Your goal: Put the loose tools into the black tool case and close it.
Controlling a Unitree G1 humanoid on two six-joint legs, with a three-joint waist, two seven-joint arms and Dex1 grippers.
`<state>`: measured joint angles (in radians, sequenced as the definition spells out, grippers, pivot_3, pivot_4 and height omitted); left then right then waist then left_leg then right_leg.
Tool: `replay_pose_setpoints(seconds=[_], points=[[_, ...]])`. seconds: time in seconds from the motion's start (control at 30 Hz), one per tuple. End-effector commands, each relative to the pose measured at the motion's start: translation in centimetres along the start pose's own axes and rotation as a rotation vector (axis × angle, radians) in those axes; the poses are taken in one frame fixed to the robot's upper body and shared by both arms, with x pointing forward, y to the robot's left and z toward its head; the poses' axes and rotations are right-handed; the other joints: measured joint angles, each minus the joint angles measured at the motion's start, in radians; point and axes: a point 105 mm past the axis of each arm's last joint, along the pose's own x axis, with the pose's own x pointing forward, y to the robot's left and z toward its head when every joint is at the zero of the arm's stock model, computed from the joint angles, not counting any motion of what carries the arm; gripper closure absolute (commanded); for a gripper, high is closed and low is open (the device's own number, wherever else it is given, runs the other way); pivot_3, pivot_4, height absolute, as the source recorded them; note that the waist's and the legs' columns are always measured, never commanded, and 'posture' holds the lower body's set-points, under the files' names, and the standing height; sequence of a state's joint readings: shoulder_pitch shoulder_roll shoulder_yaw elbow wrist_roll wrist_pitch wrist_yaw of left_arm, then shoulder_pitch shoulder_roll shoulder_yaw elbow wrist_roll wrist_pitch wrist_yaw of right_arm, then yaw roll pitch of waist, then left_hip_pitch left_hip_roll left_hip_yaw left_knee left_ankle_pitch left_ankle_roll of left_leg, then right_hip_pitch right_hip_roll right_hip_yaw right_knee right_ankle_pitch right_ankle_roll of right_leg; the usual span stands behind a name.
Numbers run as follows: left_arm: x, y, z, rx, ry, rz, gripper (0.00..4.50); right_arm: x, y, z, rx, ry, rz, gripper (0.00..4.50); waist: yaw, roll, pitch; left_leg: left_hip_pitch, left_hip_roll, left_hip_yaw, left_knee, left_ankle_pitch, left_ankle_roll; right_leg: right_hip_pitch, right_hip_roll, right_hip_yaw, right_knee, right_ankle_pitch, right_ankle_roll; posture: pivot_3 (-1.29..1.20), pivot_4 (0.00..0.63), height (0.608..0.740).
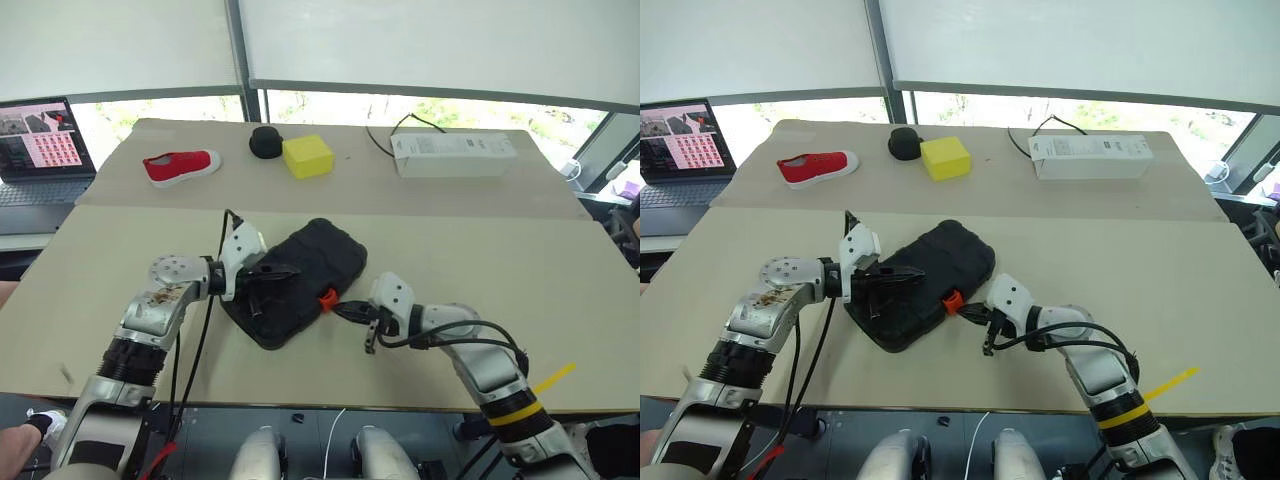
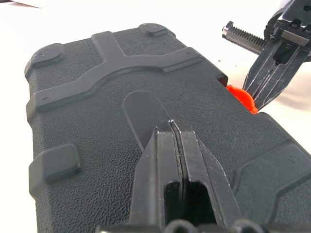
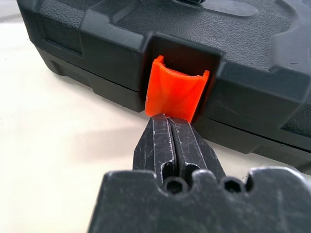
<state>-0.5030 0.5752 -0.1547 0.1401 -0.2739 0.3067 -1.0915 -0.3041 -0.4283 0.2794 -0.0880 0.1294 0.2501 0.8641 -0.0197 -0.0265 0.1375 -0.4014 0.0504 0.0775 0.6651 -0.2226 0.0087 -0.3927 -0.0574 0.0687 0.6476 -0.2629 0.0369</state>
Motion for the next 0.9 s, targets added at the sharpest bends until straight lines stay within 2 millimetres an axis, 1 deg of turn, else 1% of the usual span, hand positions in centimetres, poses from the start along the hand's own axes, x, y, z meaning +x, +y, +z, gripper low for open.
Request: replay_pose_setpoints(seconds=[0.03, 0.17, 0.4, 0.53, 0.63, 0.67, 0.73, 0.77, 0.8, 0.83, 0.9], points=[[0.9, -1.9, -4.4, -0.107, 0.131, -0.056, 4.45, 0.4, -1.1, 2.5, -0.043, -0.077, -0.029, 4.48, -0.002, 0.000, 0.000, 0.001, 0.000, 0.000, 0.000, 0.000, 0.000, 0.000, 0.000, 0.000, 0.000, 0.000, 0.000, 0.00, 0.150, 0.740], [0.9, -2.4, -5.0, -0.120, 0.158, -0.070, 4.45, 1.0, -0.9, 2.8, -0.031, -0.092, -0.023, 4.48, -0.006, 0.000, 0.000, 0.003, 0.000, 0.000, 0.000, 0.000, 0.000, 0.002, 0.000, 0.000, 0.000, 0.000, 0.000, 0.00, 0.150, 0.740], [0.9, -3.0, -5.4, -0.122, 0.164, -0.086, 4.45, 2.1, -0.3, 3.2, -0.015, -0.126, -0.008, 4.48, -0.014, 0.000, -0.001, 0.003, 0.001, 0.000, -0.001, 0.000, 0.000, 0.003, 0.000, 0.000, 0.000, -0.001, -0.001, 0.00, 0.150, 0.740], [0.6, -3.2, -5.8, -0.130, 0.169, -0.075, 4.45, 2.5, -0.2, 3.1, -0.017, -0.131, 0.000, 4.48, -0.021, 0.001, -0.001, 0.004, 0.001, 0.000, -0.003, 0.000, 0.000, 0.003, 0.000, 0.000, 0.000, -0.001, -0.001, 0.00, 0.150, 0.740], [-0.2, -2.8, -5.6, -0.127, 0.128, -0.031, 4.45, 1.7, -0.3, 2.9, -0.019, -0.122, 0.008, 4.48, -0.022, 0.001, -0.001, 0.004, 0.001, 0.000, -0.004, 0.000, 0.000, 0.002, 0.000, 0.000, 0.000, -0.001, -0.001, 0.00, 0.150, 0.740], [-0.6, -2.6, -5.2, -0.129, 0.092, -0.010, 4.45, 1.2, -0.3, 2.7, -0.017, -0.109, 0.015, 4.48, -0.023, 0.001, -0.001, 0.004, 0.000, 0.000, -0.004, 0.000, 0.000, 0.002, 0.000, 0.000, -0.001, -0.001, -0.001, 0.00, 0.150, 0.740], [-2.1, -2.2, -4.4, -0.129, 0.030, 0.029, 4.45, -0.2, -0.5, 2.3, -0.015, -0.099, 0.005, 4.48, -0.027, 0.001, -0.001, 0.004, 0.001, 0.000, -0.005, 0.000, 0.000, 0.002, 0.000, 0.001, -0.001, -0.001, -0.001, 0.00, 0.150, 0.740], [-2.9, -2.4, -3.9, -0.095, -0.003, 0.028, 3.96, -0.9, -0.6, 2.1, 0.001, -0.094, 0.003, 4.50, -0.027, 0.001, -0.001, 0.003, 0.001, -0.001, -0.006, 0.000, 0.000, 0.000, -0.001, 0.002, -0.001, -0.001, -0.001, 0.00, 0.150, 0.740], [-3.9, -2.4, -3.2, -0.072, -0.044, 0.042, 3.78, -1.9, -0.5, 2.0, -0.003, -0.098, 0.005, 3.91, -0.026, 0.001, -0.001, 0.003, 0.001, -0.002, -0.007, -0.001, 0.000, 0.000, -0.001, 0.002, -0.002, -0.001, -0.001, 0.00, 0.150, 0.740], [-5.4, -2.2, -2.3, -0.041, -0.093, 0.082, 3.37, -3.3, -0.5, 1.6, -0.013, -0.084, 0.007, 3.65, -0.026, 0.001, -0.001, 0.003, 0.001, -0.004, -0.007, -0.002, 0.000, 0.000, -0.001, 0.002, -0.002, -0.002, -0.001, 0.00, 0.150, 0.740], [-8.3, -2.1, -1.4, 0.017, -0.125, 0.168, 2.69, -5.8, -0.7, 0.8, -0.053, -0.057, -0.009, 3.03, -0.026, 0.001, -0.001, 0.002, 0.001, -0.005, -0.007, -0.005, -0.002, 0.000, -0.001, 0.002, -0.002, -0.004, -0.001, 0.00, 0.150, 0.740]])
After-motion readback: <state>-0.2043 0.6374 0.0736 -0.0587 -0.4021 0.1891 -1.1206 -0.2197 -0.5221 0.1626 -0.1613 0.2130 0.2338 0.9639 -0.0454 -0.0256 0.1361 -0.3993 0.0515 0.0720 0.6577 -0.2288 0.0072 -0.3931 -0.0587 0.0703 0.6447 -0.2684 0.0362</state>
